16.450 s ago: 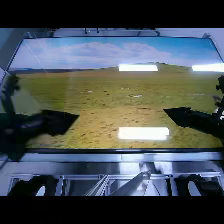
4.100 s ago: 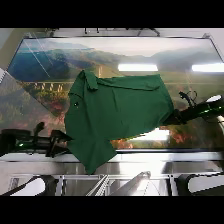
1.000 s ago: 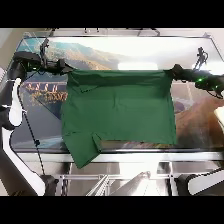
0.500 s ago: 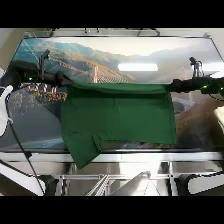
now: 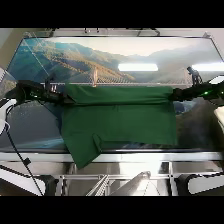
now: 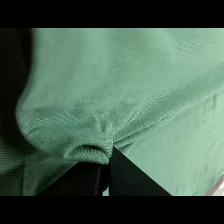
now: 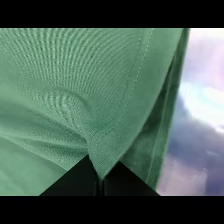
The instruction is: Fold the shirts.
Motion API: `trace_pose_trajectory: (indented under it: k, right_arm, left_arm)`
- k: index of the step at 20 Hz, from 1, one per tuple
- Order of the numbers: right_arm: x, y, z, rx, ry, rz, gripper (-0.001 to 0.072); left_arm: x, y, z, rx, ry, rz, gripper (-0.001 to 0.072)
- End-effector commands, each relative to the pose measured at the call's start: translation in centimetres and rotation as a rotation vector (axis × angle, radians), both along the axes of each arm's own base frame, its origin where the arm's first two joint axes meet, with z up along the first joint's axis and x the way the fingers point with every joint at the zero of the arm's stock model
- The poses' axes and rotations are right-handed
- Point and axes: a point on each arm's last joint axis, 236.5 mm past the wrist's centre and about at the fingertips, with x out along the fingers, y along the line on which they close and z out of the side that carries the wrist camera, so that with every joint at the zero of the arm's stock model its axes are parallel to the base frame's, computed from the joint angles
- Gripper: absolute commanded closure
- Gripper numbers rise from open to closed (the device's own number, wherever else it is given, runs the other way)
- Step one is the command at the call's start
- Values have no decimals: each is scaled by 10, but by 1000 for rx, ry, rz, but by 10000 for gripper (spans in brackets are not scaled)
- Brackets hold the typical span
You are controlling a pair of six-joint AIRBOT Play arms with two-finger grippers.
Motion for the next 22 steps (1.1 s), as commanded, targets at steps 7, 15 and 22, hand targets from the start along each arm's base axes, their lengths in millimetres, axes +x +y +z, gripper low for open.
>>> trace_pose_trajectory:
  k: [7,15,22]
  right_arm:
    - [-41,-28,-6,-152,142,46,247]
    - [-147,-43,12,-4,367,-124,248]
    - [-232,17,-38,238,480,-107,361]
  left_arm:
    - [-30,4,33,-131,181,-52,72]
    - [-82,41,108,-160,142,34,38]
    - [-151,51,98,-178,195,274,43]
